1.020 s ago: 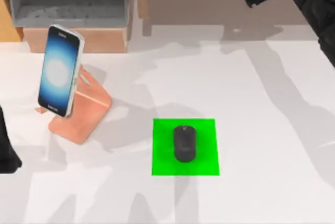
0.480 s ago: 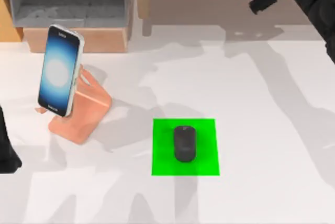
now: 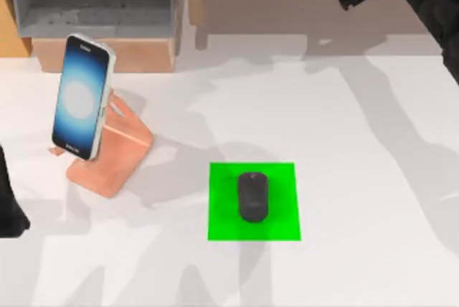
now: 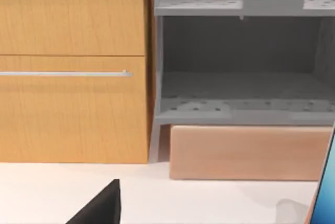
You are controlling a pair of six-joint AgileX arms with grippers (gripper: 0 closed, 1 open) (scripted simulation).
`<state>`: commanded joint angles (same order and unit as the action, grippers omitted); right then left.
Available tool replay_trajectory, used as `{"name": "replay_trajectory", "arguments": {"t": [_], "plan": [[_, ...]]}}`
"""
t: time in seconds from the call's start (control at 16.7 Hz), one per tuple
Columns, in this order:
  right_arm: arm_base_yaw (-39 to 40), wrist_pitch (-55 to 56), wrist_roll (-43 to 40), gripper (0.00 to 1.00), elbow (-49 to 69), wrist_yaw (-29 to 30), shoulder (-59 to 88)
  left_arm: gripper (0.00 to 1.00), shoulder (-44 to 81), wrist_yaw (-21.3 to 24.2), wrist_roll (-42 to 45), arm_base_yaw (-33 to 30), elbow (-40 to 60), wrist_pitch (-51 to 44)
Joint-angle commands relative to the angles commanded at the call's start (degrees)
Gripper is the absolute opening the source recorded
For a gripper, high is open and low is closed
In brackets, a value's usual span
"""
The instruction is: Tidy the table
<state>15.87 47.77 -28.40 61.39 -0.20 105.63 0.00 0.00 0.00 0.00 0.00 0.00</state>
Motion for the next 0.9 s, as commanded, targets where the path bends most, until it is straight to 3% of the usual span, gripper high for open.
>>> {"name": "replay_trajectory", "arguments": {"t": [0.9], "plan": [[2.31,-7.52,15.39,0.0,13.62,9.47,7.84,1.0,0.0,0.0,0.0,0.0,0.0,0.0]]}}
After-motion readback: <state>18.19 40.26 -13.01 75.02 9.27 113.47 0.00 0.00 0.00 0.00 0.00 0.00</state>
